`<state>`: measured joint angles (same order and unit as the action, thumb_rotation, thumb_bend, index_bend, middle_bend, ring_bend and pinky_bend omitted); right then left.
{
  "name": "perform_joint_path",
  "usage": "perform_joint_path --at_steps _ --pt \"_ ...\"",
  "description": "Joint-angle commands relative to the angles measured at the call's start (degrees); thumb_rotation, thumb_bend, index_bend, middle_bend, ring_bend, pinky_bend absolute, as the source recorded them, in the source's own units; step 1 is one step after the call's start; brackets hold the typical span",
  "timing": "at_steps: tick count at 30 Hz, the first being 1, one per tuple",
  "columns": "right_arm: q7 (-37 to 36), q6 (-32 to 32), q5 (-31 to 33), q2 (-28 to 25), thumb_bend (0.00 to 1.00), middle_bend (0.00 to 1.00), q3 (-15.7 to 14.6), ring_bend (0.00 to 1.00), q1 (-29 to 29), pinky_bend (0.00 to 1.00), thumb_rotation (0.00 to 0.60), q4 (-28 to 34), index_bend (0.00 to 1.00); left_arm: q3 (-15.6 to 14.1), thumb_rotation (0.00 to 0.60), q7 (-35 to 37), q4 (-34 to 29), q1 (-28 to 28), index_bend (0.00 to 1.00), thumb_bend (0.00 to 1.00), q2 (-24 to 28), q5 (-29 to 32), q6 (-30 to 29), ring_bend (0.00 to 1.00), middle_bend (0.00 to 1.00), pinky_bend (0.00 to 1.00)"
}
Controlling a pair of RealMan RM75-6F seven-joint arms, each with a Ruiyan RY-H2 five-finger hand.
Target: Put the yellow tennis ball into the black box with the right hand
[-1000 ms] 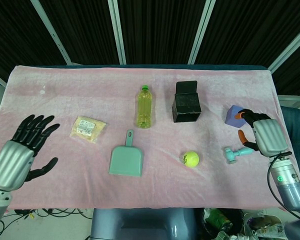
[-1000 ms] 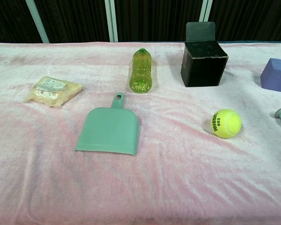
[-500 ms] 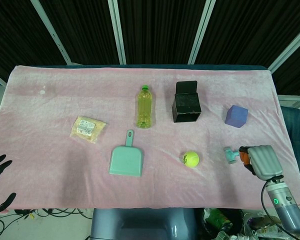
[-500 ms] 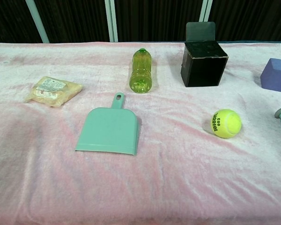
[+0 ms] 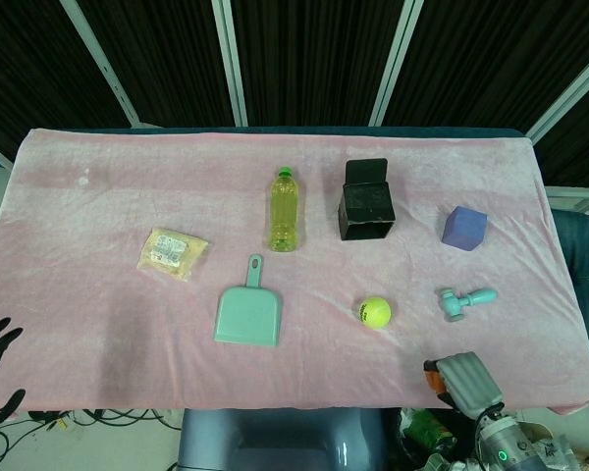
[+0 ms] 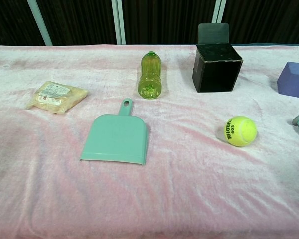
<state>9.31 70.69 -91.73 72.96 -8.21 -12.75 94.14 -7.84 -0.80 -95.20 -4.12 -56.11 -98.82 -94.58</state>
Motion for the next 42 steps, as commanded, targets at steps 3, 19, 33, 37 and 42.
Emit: perform_joint_path --at_steps 3,19,33,37,42 --pt "1.73 -2.28 -0.53 5.4 1.0 0.84 1.35 0.95 -1.38 1.0 0.6 -3.09 0.94 0.5 0.6 -1.02 -0.5 -0.02 0.12 0.27 -0.14 0.6 0.46 0.0 0.05 0.0" --pt "1.87 -8.9 6.84 13.07 0.98 0.85 8.35 0.96 -6.3 1.0 0.6 -8.0 0.98 1.4 0.6 -1.89 -0.49 -0.17 0.12 0.27 -0.41 1.32 0.73 0.0 0.04 0.0" --pt "2.73 -13.11 9.62 15.97 0.98 0.85 10.02 0.96 -10.06 1.0 0.6 -9.79 0.98 1.6 0.6 -1.78 -0.81 -0.21 0.12 0.27 -0.43 1.5 1.27 0.0 0.04 0.0" --pt "2.3 -13.86 10.71 16.81 0.98 0.85 10.83 0.96 -10.89 1.0 0.6 -10.54 0.98 1.78 0.6 -1.69 -1.0 -0.26 0.12 0.27 -0.46 1.91 1.39 0.0 0.04 0.0" --pt "1.3 -15.04 12.28 18.12 0.98 0.85 12.22 0.96 -12.28 1.0 0.6 -11.73 0.98 1.88 0.6 -1.97 -0.94 -0.27 0.12 0.27 -0.53 1.96 1.52 0.0 0.04 0.0"
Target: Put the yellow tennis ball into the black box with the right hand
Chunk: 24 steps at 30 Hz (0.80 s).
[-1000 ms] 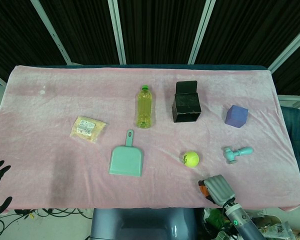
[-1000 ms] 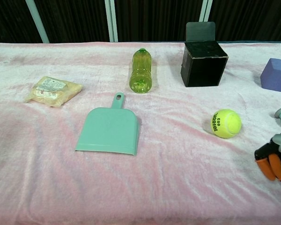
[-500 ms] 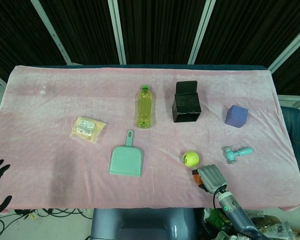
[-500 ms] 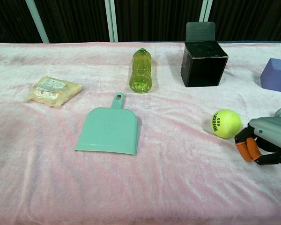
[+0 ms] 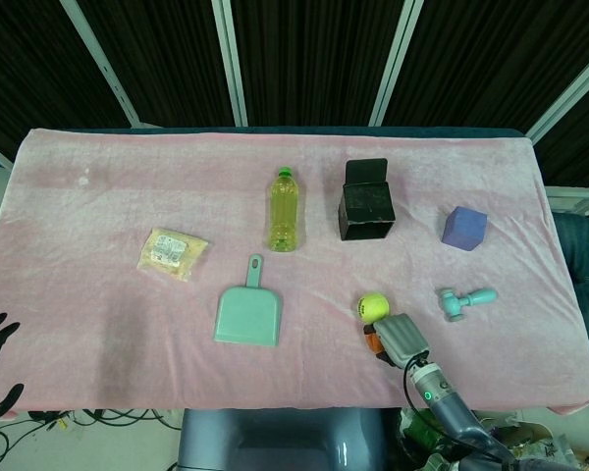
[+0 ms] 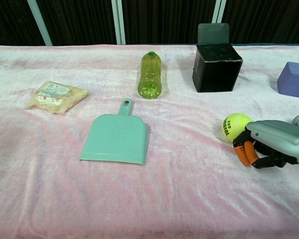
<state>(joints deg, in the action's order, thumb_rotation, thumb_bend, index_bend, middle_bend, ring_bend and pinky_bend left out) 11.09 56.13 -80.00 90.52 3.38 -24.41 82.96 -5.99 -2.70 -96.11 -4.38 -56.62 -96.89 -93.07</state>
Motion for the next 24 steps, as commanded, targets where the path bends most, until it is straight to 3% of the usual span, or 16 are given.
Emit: perform_joint_path --at_steps 1,12,24 --pt "-0.63 -0.69 0.81 0.86 0.98 0.85 1.0 0.96 -0.98 1.0 0.6 -0.93 0.98 0.06 0.6 -0.09 -0.04 -0.03 0.12 0.27 -0.03 0.02 0.0 0.0 0.04 0.0" --pt "-0.77 -4.44 6.28 3.87 0.97 0.85 6.21 0.96 -5.94 1.0 0.6 -4.82 0.98 0.24 0.6 -0.17 -0.13 -0.03 0.12 0.27 -0.04 0.28 0.3 0.0 0.04 0.0" --pt "0.19 -10.3 12.99 9.86 0.96 0.85 10.81 0.96 -12.82 1.0 0.6 -14.48 0.98 0.41 0.6 0.42 -0.37 -0.02 0.12 0.27 0.12 0.64 0.56 0.0 0.04 0.0"
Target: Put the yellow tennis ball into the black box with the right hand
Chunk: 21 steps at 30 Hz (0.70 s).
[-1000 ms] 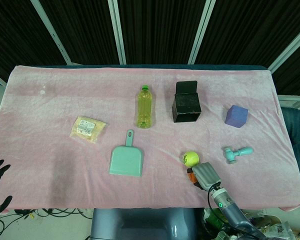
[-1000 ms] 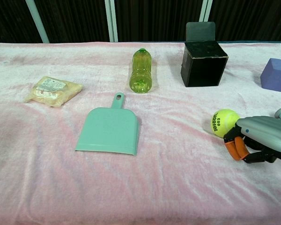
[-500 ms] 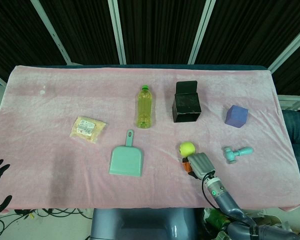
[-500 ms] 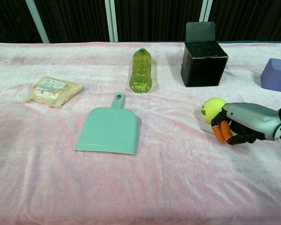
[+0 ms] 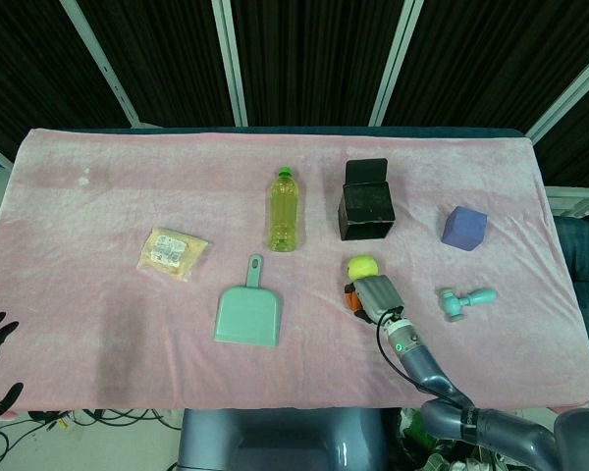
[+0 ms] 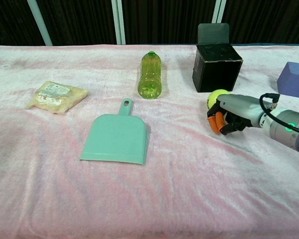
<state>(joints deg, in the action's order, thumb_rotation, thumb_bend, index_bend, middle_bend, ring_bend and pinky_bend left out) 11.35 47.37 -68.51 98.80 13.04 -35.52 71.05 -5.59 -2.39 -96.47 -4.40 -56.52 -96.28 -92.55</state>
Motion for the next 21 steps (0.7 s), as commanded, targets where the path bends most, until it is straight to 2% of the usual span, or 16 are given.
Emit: perform_joint_path --at_steps 1,8,21 --pt "-0.16 -1.91 1.85 2.1 0.96 0.85 1.42 0.96 -2.29 1.0 0.6 -3.67 0.98 0.05 0.6 0.14 -0.03 0.03 0.12 0.27 0.05 0.09 0.07 0.0 0.04 0.0" --pt "-2.0 -2.83 3.77 5.12 0.95 0.85 3.91 0.96 -5.41 1.0 0.6 -10.51 0.98 0.23 0.6 0.48 -0.17 0.1 0.12 0.27 0.2 0.36 0.22 0.0 0.04 0.0" --pt "-7.42 -9.85 8.87 7.89 0.95 0.85 8.17 0.96 -11.38 1.0 0.6 -22.92 0.98 0.55 0.6 0.62 -0.45 0.1 0.12 0.27 0.24 1.05 0.46 0.0 0.04 0.0"
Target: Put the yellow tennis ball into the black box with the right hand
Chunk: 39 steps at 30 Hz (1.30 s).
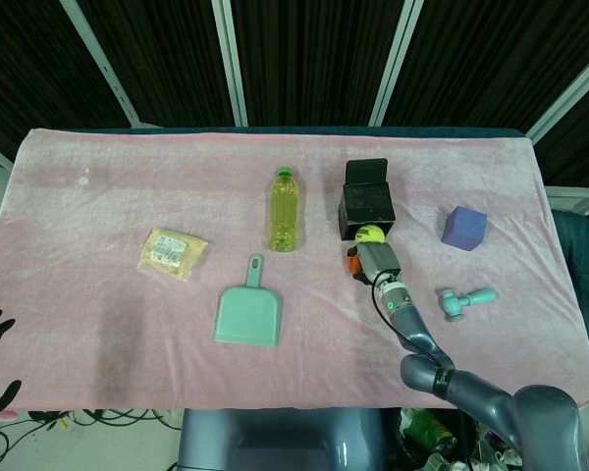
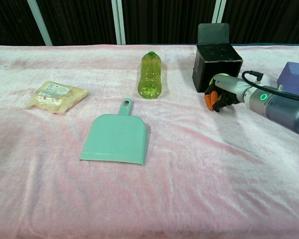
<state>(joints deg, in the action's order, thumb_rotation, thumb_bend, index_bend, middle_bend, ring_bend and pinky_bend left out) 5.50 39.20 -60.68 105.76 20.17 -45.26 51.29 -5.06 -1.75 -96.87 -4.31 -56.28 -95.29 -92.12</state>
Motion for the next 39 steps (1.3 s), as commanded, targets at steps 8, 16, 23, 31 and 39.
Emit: perform_joint_path --at_steps 8,16,23,31,39 --pt "-5.78 -1.19 -3.69 2.88 0.96 0.84 -0.61 0.96 -4.06 1.0 0.6 -11.13 0.98 0.12 0.6 -0.16 -0.1 -0.02 0.12 0.27 -0.02 0.29 0.15 0.0 0.04 0.0" --pt "-11.55 2.69 -12.55 4.95 0.95 0.83 -5.53 0.95 -5.65 1.0 0.6 -18.0 0.98 0.34 0.6 -0.6 -0.2 0.09 0.12 0.27 -0.14 0.52 0.34 0.0 0.04 0.0" --pt "-15.58 2.28 -14.69 8.06 0.95 0.83 -6.81 0.95 -7.33 1.0 0.6 -24.62 0.98 0.42 0.6 -0.7 -0.28 0.08 0.12 0.27 -0.15 0.71 0.42 0.0 0.04 0.0" --pt "-18.1 3.39 -15.28 8.69 0.95 0.83 -7.08 0.95 -7.12 1.0 0.6 -25.31 0.98 0.4 0.6 -0.72 -0.38 0.1 0.12 0.27 -0.1 0.55 0.46 0.0 0.04 0.0" --pt "-18.28 5.68 -16.05 5.96 0.95 0.83 -7.98 0.94 -5.03 1.0 0.6 -19.58 0.98 0.45 0.6 -0.48 -0.35 0.18 0.12 0.27 0.0 0.64 0.6 0.0 0.04 0.0"
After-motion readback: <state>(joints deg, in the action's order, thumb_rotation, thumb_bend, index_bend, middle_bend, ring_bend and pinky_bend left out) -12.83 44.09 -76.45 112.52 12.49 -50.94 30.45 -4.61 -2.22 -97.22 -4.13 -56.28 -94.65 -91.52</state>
